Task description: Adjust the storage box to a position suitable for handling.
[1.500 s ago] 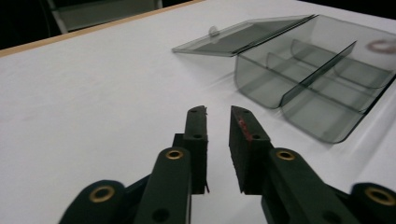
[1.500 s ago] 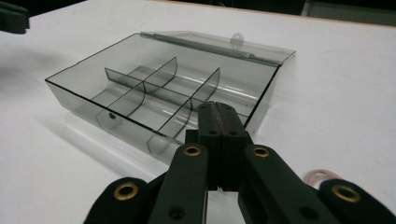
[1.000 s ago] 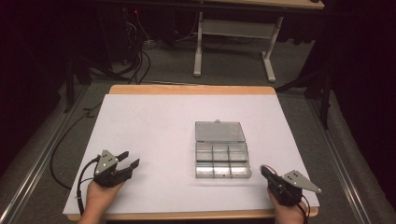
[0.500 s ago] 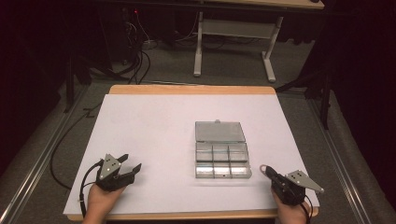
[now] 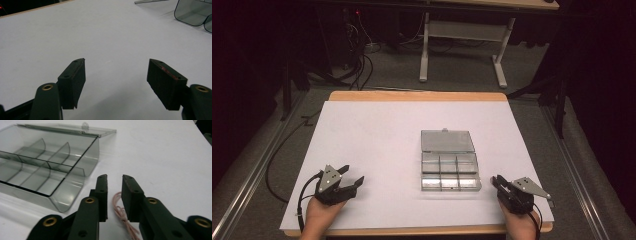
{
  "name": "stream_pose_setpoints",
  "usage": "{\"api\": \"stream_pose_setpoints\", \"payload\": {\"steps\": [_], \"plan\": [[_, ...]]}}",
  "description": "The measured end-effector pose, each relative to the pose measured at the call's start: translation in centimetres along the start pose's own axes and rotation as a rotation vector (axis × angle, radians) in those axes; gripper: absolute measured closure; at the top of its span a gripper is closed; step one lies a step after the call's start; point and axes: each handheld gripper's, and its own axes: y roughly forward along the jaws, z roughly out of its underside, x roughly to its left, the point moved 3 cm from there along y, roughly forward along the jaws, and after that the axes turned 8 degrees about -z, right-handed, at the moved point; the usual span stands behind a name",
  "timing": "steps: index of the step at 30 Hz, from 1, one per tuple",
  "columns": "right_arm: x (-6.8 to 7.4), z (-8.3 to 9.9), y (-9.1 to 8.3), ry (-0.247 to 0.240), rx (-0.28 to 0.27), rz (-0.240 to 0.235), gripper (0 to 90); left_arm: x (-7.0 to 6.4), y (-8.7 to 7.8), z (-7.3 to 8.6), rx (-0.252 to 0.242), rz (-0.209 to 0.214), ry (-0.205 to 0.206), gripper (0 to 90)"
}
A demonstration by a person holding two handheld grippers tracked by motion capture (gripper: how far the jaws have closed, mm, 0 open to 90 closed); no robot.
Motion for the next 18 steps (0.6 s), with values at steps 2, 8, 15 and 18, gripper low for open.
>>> {"api": "stream_pose_setpoints", "payload": {"steps": [2, 8, 15, 18], "plan": [[-0.2, -0.2, -0.1, -0.007, 0.022, 0.016, 71.7, 0.0, 0.0, 0.0, -0.001, 0.003, -0.001, 29.8], [-1.3, -0.6, 0.0, 0.033, 0.106, 0.035, 65.6, 0.1, -0.1, 0.0, -0.007, 0.013, -0.012, 26.7], [-2.0, -0.3, 0.2, 0.072, 0.186, 0.039, 60.8, 0.0, -0.1, 0.0, -0.009, 0.020, -0.003, 26.3], [-2.1, -0.3, 0.2, 0.077, 0.225, 0.036, 59.3, 0.0, -0.2, 0.0, -0.012, 0.024, -0.003, 26.2]]}}
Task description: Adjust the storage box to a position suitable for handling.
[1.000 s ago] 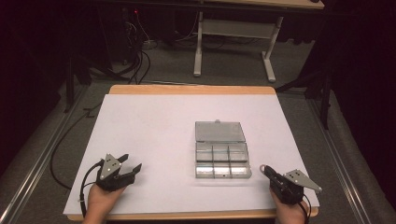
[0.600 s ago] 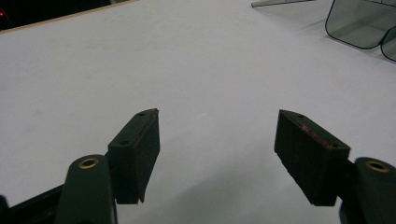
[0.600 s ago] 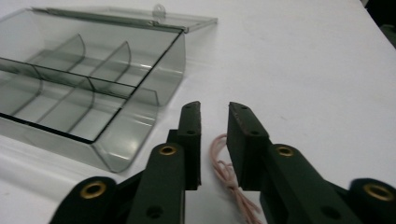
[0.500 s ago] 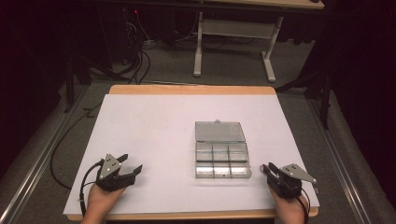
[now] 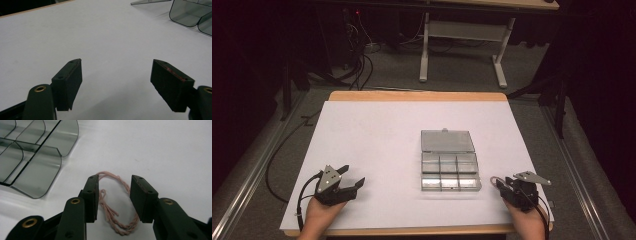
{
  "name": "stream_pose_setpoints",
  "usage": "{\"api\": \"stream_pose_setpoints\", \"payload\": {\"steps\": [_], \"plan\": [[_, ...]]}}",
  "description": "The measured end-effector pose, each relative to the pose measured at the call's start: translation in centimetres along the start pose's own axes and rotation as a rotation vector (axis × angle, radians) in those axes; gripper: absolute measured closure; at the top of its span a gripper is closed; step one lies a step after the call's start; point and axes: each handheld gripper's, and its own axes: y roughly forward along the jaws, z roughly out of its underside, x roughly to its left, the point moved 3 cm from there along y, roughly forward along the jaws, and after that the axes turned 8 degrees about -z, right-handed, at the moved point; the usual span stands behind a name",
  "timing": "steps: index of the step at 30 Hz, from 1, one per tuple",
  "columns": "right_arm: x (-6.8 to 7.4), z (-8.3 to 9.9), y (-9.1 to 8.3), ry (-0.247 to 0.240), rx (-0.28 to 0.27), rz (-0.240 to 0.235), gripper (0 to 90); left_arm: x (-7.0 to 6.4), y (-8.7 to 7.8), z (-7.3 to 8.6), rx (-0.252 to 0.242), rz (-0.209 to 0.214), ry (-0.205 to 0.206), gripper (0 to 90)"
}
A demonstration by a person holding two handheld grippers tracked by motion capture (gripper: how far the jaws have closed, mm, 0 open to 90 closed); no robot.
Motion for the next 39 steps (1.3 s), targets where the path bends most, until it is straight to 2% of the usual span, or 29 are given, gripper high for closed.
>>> {"api": "stream_pose_setpoints", "payload": {"steps": [6, 13, 19, 24, 29, 39], "plan": [[-0.3, -0.3, -0.2, 0.017, 0.066, -0.004, 57.4, 0.0, 0.0, 0.0, -0.003, 0.006, -0.003, 26.1], [0.1, -1.1, -0.6, 0.004, 0.152, -0.009, 55.8, 0.0, -0.1, 0.0, -0.008, 0.012, -0.002, 25.9], [0.4, -1.3, -0.3, -0.037, 0.258, -0.009, 54.4, 0.0, 0.0, 0.0, -0.006, 0.017, -0.001, 25.8], [0.8, -1.6, -0.4, -0.070, 0.323, -0.005, 53.5, 0.0, -0.1, 0.0, -0.008, 0.019, 0.002, 25.8], [1.2, -2.2, -0.5, -0.086, 0.400, -0.017, 50.7, 0.0, -0.1, 0.0, -0.008, 0.021, 0.003, 25.8], [0.7, -3.3, -0.3, -0.117, 0.524, -0.039, 46.0, 0.0, -0.1, 0.0, -0.006, 0.025, 0.005, 25.8]]}}
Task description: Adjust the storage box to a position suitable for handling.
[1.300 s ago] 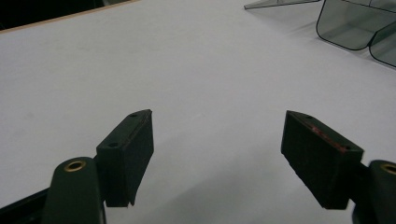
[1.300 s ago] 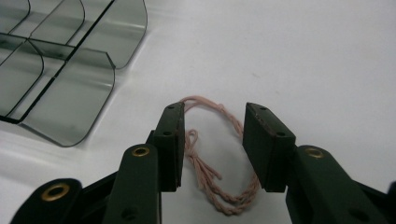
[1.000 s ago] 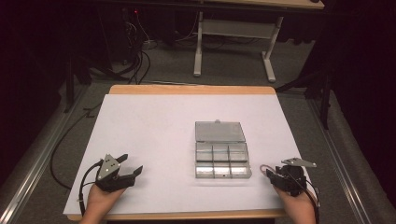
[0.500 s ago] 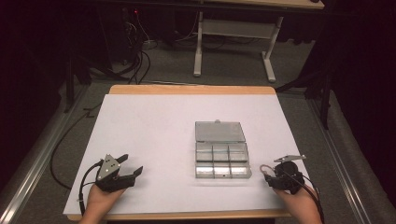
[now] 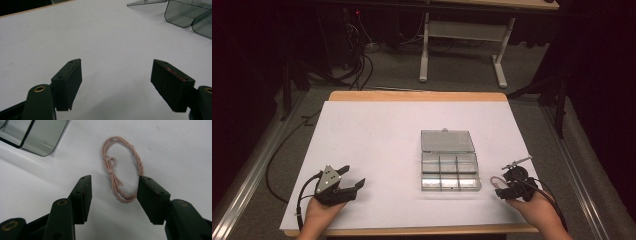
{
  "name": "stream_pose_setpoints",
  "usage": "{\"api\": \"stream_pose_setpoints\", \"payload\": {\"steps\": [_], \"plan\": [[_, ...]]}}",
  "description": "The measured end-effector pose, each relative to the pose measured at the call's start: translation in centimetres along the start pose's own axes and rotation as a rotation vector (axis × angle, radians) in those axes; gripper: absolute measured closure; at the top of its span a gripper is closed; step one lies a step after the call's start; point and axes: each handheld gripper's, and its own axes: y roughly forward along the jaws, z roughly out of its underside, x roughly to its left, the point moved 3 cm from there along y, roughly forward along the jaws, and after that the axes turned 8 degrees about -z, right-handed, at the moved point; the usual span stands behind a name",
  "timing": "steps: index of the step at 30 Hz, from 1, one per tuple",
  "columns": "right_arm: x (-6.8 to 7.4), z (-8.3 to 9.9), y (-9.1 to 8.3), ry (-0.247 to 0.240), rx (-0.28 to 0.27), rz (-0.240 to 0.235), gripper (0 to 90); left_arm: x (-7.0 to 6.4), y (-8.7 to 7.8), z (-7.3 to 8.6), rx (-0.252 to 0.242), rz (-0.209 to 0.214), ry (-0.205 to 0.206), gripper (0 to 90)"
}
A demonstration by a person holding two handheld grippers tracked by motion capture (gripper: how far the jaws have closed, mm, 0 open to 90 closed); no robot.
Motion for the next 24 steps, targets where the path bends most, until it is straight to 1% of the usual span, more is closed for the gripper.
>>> {"api": "stream_pose_setpoints", "payload": {"steps": [4, 6, 13, 19, 22, 24], "plan": [[-0.5, -0.4, 0.0, -0.009, 0.040, -0.014, 44.1, 0.0, 0.0, 0.0, 0.002, 0.000, 0.000, 25.8], [-0.7, -0.7, -0.1, -0.015, 0.070, -0.019, 42.7, 0.0, 0.0, 0.0, 0.002, 0.000, 0.000, 25.9], [-1.4, -1.4, 0.1, -0.013, 0.115, -0.033, 40.3, 0.0, 0.0, 0.0, 0.004, 0.002, 0.002, 25.8], [-1.6, -2.1, 0.6, -0.025, 0.157, -0.049, 38.8, 0.0, 0.0, 0.0, 0.005, 0.003, 0.002, 25.9], [-1.8, -2.5, 0.9, -0.036, 0.187, -0.042, 38.4, 0.0, 0.0, 0.0, 0.005, 0.005, 0.003, 25.9], [-1.9, -2.8, 1.0, -0.030, 0.200, -0.044, 38.4, 0.0, 0.0, 0.0, 0.005, 0.005, 0.003, 25.9]]}}
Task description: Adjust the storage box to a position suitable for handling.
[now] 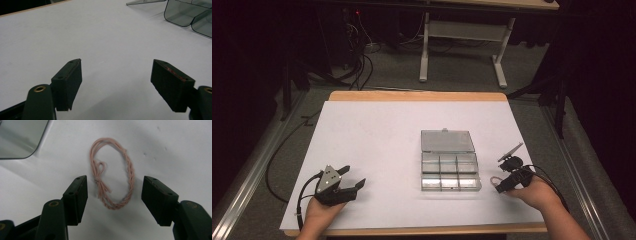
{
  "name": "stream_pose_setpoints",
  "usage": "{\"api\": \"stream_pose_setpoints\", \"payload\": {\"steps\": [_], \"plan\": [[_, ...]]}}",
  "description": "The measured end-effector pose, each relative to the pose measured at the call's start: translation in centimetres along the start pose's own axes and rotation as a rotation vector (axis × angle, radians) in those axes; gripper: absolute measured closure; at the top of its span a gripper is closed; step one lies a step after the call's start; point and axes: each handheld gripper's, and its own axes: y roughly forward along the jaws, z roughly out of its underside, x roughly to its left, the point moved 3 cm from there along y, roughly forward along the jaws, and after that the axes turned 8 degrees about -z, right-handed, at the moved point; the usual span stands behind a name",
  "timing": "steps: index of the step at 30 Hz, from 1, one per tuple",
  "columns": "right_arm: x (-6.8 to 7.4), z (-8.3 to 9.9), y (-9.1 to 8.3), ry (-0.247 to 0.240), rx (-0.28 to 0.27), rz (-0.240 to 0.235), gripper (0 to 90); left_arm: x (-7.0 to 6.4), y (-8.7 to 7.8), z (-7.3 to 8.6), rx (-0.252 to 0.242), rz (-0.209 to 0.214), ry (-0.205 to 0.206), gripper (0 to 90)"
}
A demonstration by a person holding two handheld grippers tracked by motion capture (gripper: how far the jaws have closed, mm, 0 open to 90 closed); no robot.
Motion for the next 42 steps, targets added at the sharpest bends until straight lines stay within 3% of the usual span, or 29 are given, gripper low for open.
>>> {"api": "stream_pose_setpoints", "payload": {"steps": [18, 42], "plan": [[-0.36, -0.94, 0.74, -0.010, 0.050, -0.016, 41.0, 0.05, -0.06, 0.01, -0.005, 0.000, -0.006, 25.9], [-0.74, -0.96, 0.43, -0.017, 0.044, -0.010, 70.8, 0.08, -0.08, 0.02, -0.006, -0.002, -0.009, 26.0]]}}
